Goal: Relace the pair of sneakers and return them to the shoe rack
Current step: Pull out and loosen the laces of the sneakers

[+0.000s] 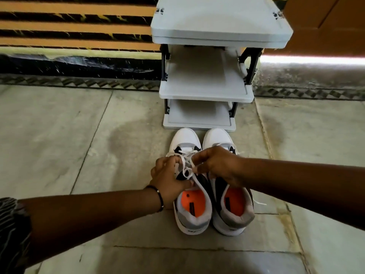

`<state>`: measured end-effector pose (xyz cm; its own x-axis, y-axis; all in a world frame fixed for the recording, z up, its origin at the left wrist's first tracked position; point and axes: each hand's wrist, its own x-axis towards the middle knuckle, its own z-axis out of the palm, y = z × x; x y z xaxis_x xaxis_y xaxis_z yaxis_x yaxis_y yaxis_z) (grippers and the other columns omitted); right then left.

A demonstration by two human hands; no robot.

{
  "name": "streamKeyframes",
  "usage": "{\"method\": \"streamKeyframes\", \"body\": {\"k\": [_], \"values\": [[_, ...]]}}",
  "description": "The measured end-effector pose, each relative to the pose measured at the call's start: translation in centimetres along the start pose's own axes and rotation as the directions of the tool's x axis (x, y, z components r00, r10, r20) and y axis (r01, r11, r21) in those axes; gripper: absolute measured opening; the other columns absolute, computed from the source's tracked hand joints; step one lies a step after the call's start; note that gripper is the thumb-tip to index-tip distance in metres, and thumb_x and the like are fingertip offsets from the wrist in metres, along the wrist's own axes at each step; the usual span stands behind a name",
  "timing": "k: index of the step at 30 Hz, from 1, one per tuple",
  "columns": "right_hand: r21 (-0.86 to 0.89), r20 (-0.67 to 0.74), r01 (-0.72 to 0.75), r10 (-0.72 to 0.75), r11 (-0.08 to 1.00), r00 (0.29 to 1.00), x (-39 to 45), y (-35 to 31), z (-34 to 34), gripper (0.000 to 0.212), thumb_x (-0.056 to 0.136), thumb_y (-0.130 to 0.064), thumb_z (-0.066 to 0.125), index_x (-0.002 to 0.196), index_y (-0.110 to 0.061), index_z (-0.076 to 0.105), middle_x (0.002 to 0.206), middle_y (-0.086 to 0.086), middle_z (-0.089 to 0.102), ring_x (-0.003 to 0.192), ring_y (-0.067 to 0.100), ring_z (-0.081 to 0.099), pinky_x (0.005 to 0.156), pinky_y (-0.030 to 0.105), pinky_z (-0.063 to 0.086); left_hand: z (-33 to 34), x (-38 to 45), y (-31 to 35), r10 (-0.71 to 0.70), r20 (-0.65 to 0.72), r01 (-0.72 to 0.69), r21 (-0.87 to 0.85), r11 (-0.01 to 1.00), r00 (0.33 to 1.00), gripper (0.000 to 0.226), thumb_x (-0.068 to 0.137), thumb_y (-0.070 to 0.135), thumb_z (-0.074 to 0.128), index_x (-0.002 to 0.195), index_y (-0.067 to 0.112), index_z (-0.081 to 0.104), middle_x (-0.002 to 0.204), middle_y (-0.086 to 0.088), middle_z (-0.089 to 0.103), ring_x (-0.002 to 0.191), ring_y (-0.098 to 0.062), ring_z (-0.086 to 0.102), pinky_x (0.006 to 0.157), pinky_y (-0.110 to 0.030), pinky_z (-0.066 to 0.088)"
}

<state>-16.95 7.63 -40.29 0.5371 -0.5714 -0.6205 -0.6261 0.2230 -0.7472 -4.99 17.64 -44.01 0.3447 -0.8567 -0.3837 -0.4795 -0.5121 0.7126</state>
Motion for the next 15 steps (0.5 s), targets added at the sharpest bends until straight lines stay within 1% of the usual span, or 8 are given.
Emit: {"method": "streamKeyframes", "body": {"k": [1, 3, 5, 6, 7, 10, 12, 15], "values": [[0.074, 0.011, -0.007, 0.006, 0.997, 1.000, 0.1, -0.1, 0.1, 0.024, 0.077, 0.002, 0.066, 0.100, -0.004, 0.067, 0.096, 0.012, 0.066, 0.075, 0.016, 0.061, 0.059, 0.023, 0.046, -0.2, 0.3, 0.3, 0.000, -0.004, 0.000, -0.034, 0.999, 1.000, 0.049, 0.066, 0.036, 0.072, 0.110, 0.024, 0.053, 0.133, -0.006, 0.037, 0.123, -0.026, 0.038, 0.094, -0.025, 0.034], [0.134, 0.005, -0.006, 0.005, 0.991, 1.000, 0.5, 0.3, 0.4, 0.014, 0.079, 0.003, 0.062, 0.086, -0.008, 0.066, 0.086, 0.011, 0.064, 0.073, 0.019, 0.057, 0.055, 0.025, 0.041, -0.5, 1.0, 0.6, -0.009, -0.035, 0.003, -0.170, 0.985, 0.999, 0.026, 0.065, 0.037, 0.069, 0.087, 0.025, 0.061, 0.116, -0.006, 0.058, 0.111, -0.026, 0.053, 0.092, -0.031, 0.045], [0.144, -0.020, -0.005, 0.008, 0.989, 1.000, 0.4, 0.7, 0.3, 0.010, 0.081, -0.001, 0.060, 0.078, -0.009, 0.063, 0.080, 0.011, 0.062, 0.067, 0.018, 0.053, 0.052, 0.025, 0.037, -1.7, 1.3, 1.4, -0.085, -0.034, 0.069, -0.340, 0.938, 0.996, 0.008, 0.075, 0.027, 0.063, 0.073, 0.026, 0.055, 0.091, -0.003, 0.063, 0.090, -0.022, 0.061, 0.072, -0.024, 0.048], [0.146, -0.028, 0.000, 0.004, 0.989, 1.000, 0.2, 0.7, 0.1, 0.005, 0.082, -0.004, 0.061, 0.080, -0.009, 0.063, 0.081, 0.012, 0.062, 0.066, 0.017, 0.051, 0.051, 0.025, 0.035, -2.3, 1.4, 1.9, -0.126, 0.027, 0.126, -0.417, 0.900, 0.992, 0.012, 0.081, 0.019, 0.059, 0.074, 0.025, 0.052, 0.085, -0.002, 0.060, 0.081, -0.018, 0.059, 0.064, -0.022, 0.046], [0.147, -0.030, 0.005, -0.001, 0.989, 1.000, 0.1, 0.6, -0.1, 0.001, 0.083, -0.008, 0.062, 0.084, -0.008, 0.063, 0.082, 0.013, 0.061, 0.065, 0.017, 0.051, 0.051, 0.025, 0.035, -3.0, 1.5, 2.2, -0.156, 0.116, 0.193, -0.481, 0.855, 0.981, 0.014, 0.084, 0.014, 0.056, 0.079, 0.025, 0.050, 0.084, -0.001, 0.059, 0.079, -0.015, 0.058, 0.063, -0.023, 0.043], [0.151, -0.014, 0.036, -0.034, 0.988, 0.999, -0.1, -0.2, -0.6, 0.004, 0.086, -0.009, 0.059, 0.085, -0.008, 0.063, 0.081, 0.011, 0.064, 0.069, 0.018, 0.053, 0.053, 0.025, 0.036, -4.1, 1.5, 3.1, -0.156, 0.317, 0.316, -0.552, 0.771, 0.935, 0.021, 0.083, 0.008, 0.054, 0.096, 0.024, 0.050, 0.093, 0.001, 0.065, 0.087, -0.013, 0.060, 0.074, -0.033, 0.042], [0.160, -0.010, 0.066, -0.065, 0.985, 0.998, -0.1, -0.7, -0.7, 0.008, 0.087, -0.008, 0.056, 0.086, -0.008, 0.064, 0.075, 0.005, 0.066, 0.067, 0.017, 0.054, 0.053, 0.024, 0.037, -4.0, 1.2, 3.7, -0.142, 0.308, 0.302, -0.568, 0.766, 0.941, 0.025, 0.084, 0.004, 0.052, 0.104, 0.020, 0.051, 0.095, 0.000, 0.066, 0.086, -0.013, 0.061, 0.075, -0.033, 0.043], [0.132, -0.076, 0.097, -0.088, 0.986, 0.993, 0.0, -1.1, -0.9, 0.014, 0.089, -0.009, 0.053, 0.091, -0.006, 0.066, 0.070, 0.003, 0.066, 0.061, 0.013, 0.055, 0.051, 0.023, 0.038, -4.5, 1.4, 4.2, -0.060, 0.112, 0.114, -0.583, 0.804, 0.992, 0.023, 0.087, -0.002, 0.049, 0.104, 0.011, 0.056, 0.090, -0.003, 0.066, 0.072, -0.010, 0.062, 0.066, -0.026, 0.048]]}}
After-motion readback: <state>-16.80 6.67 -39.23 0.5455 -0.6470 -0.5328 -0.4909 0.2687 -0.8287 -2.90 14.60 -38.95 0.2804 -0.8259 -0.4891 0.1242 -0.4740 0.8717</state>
